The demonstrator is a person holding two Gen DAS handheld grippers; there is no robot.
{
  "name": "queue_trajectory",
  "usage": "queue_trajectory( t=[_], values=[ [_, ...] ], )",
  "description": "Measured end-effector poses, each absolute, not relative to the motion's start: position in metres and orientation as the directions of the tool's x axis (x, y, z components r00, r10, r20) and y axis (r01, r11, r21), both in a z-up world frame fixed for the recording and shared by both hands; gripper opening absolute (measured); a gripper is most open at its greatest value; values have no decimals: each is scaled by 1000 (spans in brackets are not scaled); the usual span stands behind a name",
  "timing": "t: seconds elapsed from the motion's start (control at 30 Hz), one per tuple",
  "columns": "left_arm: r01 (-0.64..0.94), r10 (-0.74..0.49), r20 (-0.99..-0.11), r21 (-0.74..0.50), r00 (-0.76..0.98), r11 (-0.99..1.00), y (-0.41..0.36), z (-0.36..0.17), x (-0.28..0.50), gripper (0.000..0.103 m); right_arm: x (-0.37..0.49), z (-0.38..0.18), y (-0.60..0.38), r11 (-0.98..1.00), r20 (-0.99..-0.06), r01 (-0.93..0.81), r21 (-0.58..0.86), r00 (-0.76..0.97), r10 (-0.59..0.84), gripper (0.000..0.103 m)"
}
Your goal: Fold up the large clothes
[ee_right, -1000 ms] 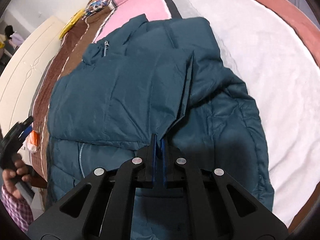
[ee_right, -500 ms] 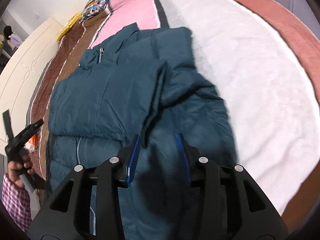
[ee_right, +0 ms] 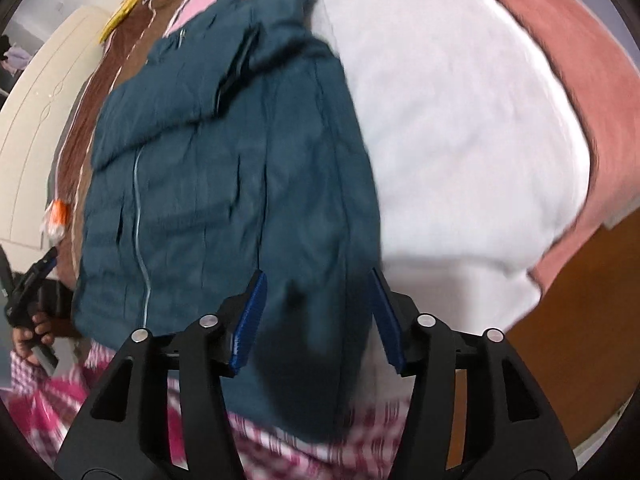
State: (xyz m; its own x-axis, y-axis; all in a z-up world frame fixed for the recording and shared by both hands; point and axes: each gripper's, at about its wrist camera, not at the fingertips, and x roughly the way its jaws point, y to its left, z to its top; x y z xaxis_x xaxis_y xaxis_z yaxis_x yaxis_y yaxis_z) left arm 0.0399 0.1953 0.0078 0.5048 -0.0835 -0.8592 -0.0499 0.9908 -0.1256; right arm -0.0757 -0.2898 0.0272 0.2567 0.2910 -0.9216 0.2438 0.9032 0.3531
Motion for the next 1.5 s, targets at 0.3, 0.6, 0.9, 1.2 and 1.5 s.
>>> queue_trajectory(
  t=[0.3,0.6,0.9,1.2,1.5],
  values=[
    [-96,-150,-856,-225,496,970,222,4,-3,71,-117,9,-283,841,-884,278,465,196,424,55],
    [-176,-229,-859,-340,459,924,247,-14,-32,75,-115,-3,-275,832,-865,241,500,181,467,53],
    [-213,-368,-844,-472,390,856,240,-50,-35,75,-118,-4,-273,836,-867,236,496,182,463,50],
    [-242,-486,-776,-602,403,761,255,-60,-42,13,-120,6,-274,825,-844,198,530,217,490,12],
    [-40,-463,-683,-583,565,811,226,24,-25,8,-101,63,-279,782,-748,111,614,399,531,9]
  ],
)
